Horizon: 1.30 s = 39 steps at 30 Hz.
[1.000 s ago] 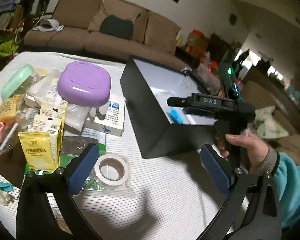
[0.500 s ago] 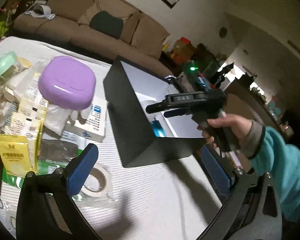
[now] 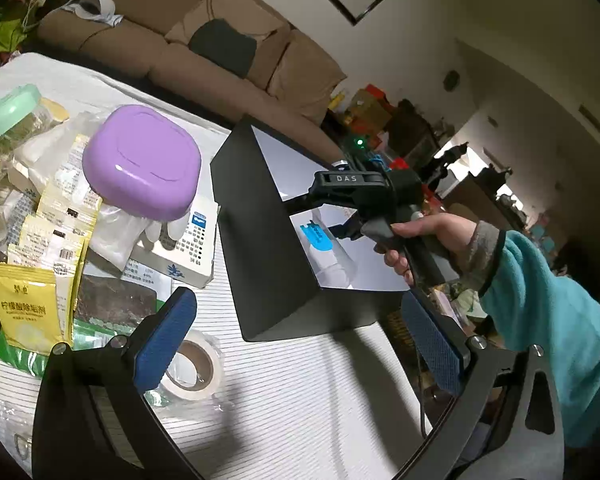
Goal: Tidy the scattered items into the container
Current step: 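Lower the clear tub into the black box with the right gripper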
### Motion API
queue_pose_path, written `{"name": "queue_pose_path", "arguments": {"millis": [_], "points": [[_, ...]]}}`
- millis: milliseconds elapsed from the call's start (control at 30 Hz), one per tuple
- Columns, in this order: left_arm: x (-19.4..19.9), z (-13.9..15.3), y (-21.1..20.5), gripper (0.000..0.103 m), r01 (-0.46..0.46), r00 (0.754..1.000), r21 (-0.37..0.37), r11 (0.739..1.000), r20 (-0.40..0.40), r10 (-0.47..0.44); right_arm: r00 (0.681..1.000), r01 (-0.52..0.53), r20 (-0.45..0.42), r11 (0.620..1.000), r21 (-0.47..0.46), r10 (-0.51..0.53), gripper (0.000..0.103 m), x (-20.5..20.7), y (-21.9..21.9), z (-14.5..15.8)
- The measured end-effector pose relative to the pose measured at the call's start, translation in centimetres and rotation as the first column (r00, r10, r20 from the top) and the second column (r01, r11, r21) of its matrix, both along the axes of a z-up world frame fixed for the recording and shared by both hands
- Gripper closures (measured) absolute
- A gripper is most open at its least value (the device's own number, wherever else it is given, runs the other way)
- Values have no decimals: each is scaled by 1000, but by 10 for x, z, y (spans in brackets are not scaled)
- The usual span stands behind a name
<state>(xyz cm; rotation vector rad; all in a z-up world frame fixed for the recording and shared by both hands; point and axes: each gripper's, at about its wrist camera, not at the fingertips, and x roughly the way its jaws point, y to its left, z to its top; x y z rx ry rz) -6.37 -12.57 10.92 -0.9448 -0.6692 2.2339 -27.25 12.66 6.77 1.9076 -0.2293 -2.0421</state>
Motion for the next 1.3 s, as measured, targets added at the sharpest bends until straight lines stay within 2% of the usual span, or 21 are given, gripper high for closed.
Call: {"name": "queue_pose_path", "arguments": {"millis": [233, 333, 400, 500, 600, 700, 800, 900, 967, 1067, 1133, 1233, 1300], "points": [[0, 0, 8, 0, 8, 1000, -32, 999, -10, -8, 990, 10, -141, 999, -38, -15, 1, 29, 0, 16], [1, 1, 13, 0, 17, 1000, -45, 999, -17, -18, 973, -2, -232, 1000, -13, -1, 2, 45, -3, 30], [1, 1, 17, 0, 21, 1000, -62, 998, -20, -22, 948, -8, -318, 1000, 28, 17, 2, 57, -6, 44], [1, -1, 19, 0, 20, 1000, -82, 996, -20, -22, 886, -1, -460, 995, 103, 49, 2, 81, -11, 62], [2, 0, 18, 0, 21, 1000, -78, 997, -21, -23, 858, -25, -505, 991, 134, 90, 4, 108, -23, 58], [4, 2, 15, 0, 20, 999, -70, 997, -30, -22, 860, -79, -481, 976, 203, 170, 4, 131, -34, 38], [5, 1, 11, 0, 14, 1000, -59, 998, -24, -15, 888, -70, -445, 990, 119, 117, 6, 139, -27, 32], [6, 1, 8, 0, 13, 1000, -53, 999, -18, -14, 878, -35, -473, 996, 86, 72, 6, 131, -16, 49], [7, 2, 8, 0, 17, 1000, -56, 998, -23, -19, 881, -2, -472, 998, 56, 28, 6, 114, -7, 62], [6, 4, 9, 0, 19, 999, -58, 998, -32, -21, 909, 56, -413, 998, -2, -52, 6, 76, 6, 65], [4, 3, 10, 0, 20, 999, -55, 998, -29, -22, 930, 118, -348, 993, -20, -118, 6, 48, 13, 58], [2, 0, 12, 0, 26, 999, -59, 998, -20, -27, 929, 241, -261, 964, -108, -262, 5, 17, 29, 44], [2, -1, 12, 0, 31, 999, -65, 997, -17, -32, 934, 288, -185, 951, -114, -306, 4, -5, 31, 28]]}}
